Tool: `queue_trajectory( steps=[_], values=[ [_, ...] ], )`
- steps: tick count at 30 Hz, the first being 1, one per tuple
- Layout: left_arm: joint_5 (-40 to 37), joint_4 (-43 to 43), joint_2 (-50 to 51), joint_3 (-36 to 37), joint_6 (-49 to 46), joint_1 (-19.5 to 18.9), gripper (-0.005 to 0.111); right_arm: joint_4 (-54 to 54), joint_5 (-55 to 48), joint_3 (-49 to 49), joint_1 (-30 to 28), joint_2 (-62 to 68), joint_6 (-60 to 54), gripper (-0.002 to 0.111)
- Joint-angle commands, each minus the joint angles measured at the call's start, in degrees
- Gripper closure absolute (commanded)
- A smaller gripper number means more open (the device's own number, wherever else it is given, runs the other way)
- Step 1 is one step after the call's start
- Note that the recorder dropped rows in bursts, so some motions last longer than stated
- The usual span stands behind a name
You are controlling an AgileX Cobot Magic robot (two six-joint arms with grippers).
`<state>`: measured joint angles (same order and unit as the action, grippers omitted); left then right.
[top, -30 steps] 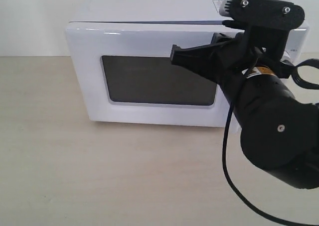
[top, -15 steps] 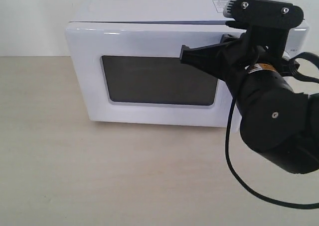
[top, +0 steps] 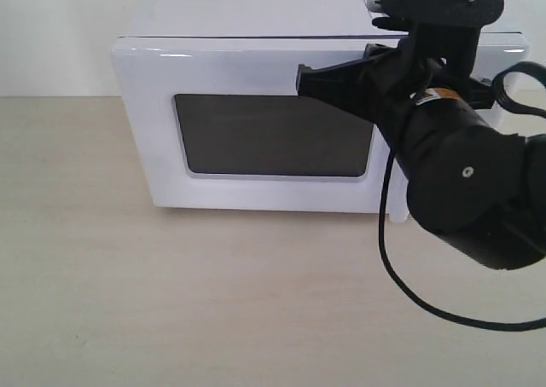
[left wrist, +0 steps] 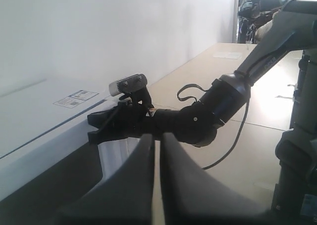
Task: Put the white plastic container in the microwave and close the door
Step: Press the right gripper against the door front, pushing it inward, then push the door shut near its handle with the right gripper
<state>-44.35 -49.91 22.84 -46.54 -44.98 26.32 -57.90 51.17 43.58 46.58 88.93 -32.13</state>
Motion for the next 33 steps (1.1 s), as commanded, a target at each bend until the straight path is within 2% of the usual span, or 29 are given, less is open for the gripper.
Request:
queue_trajectory(
  steps=[1,14,21,28,33],
  values=[
    [0.81,-0.63,-0.18,0.22,0.66,0.28,0.102,0.3,-1.23,2.55,-1.02,0.55,-2.41,0.108],
    [0.83,-0.4,-0.18,0.22,0.66,0.28,0.102,-2.16,-2.18,3.03,-1.91,0.0,-5.96,0.108],
    [0.83,0.12,-0.18,0.22,0.42,0.28,0.102,-6.12,0.9,3.03,3.48,-5.19,-11.58,0.108],
    [0.83,0.25,-0.18,0.22,0.42,0.28,0.102,-11.55,5.06,2.86,9.42,-4.23,-14.92,0.108],
    [-0.78,0.03,-0.18,0.22,0.42,0.28,0.102,-12.44,5.64,0.42,9.27,-2.95,-13.99,0.108]
  ],
)
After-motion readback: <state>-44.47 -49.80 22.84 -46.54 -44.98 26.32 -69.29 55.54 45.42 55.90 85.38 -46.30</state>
